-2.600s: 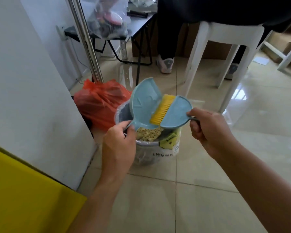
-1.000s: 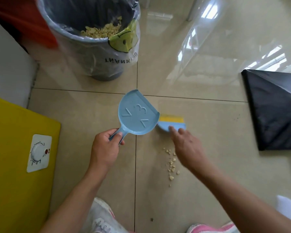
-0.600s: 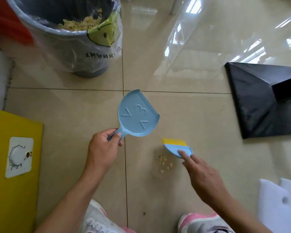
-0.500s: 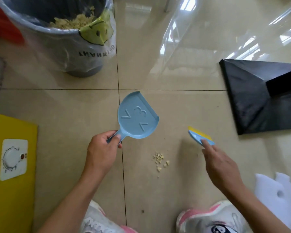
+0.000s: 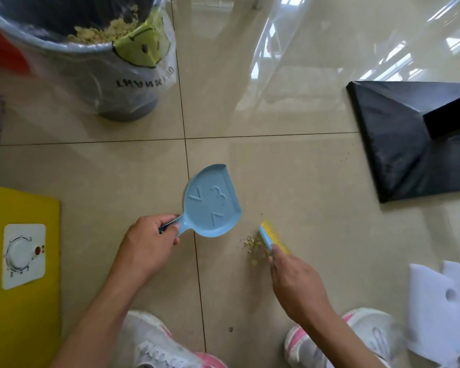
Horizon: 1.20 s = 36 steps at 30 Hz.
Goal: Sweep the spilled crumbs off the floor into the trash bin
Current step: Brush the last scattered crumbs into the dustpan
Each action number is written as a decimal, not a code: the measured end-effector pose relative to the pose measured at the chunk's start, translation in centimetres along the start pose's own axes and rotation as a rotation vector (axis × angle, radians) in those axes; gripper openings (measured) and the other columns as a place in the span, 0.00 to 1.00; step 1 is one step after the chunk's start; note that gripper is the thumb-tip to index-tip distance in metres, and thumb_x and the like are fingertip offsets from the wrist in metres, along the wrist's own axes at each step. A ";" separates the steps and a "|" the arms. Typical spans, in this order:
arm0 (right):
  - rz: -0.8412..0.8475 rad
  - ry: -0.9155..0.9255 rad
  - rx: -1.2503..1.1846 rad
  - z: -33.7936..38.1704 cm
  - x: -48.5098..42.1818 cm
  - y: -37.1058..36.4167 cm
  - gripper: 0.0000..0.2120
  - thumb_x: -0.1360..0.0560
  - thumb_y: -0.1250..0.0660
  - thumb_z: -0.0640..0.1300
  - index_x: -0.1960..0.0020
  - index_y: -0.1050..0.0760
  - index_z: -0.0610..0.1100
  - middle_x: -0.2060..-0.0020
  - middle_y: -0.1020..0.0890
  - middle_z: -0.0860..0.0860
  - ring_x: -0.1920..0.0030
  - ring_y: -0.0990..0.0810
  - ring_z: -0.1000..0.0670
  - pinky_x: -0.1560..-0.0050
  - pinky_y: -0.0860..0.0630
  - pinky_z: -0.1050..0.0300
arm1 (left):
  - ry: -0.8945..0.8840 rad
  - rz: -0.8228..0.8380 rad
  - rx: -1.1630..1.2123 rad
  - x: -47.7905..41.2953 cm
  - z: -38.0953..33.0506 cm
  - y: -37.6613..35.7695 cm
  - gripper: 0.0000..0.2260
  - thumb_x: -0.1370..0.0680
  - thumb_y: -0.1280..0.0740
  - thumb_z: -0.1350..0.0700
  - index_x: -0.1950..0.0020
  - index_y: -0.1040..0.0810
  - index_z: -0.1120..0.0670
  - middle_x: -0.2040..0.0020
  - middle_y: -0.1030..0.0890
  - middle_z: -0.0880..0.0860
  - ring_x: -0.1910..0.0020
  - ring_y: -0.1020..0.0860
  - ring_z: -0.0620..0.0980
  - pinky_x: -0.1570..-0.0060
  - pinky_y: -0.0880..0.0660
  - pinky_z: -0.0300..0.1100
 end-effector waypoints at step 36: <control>0.025 -0.215 -0.182 1.1 -0.4 1.6 0.10 0.18 0.45 0.48 0.57 0.31 0.48 0.65 0.20 0.45 0.60 0.22 0.38 0.62 0.33 0.47 | 0.069 0.143 -0.612 -1.5 4.8 -1.6 0.11 0.24 0.31 0.46 0.57 0.13 0.50 0.74 0.27 0.49 0.71 0.28 0.50 0.70 0.34 0.40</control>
Point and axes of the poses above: each hand's wrist, its own x-axis away from the middle knuckle, its own y-axis out of the back of the hand, z = x × y, the point moved 7 cm from there along -x, towards the middle knuckle
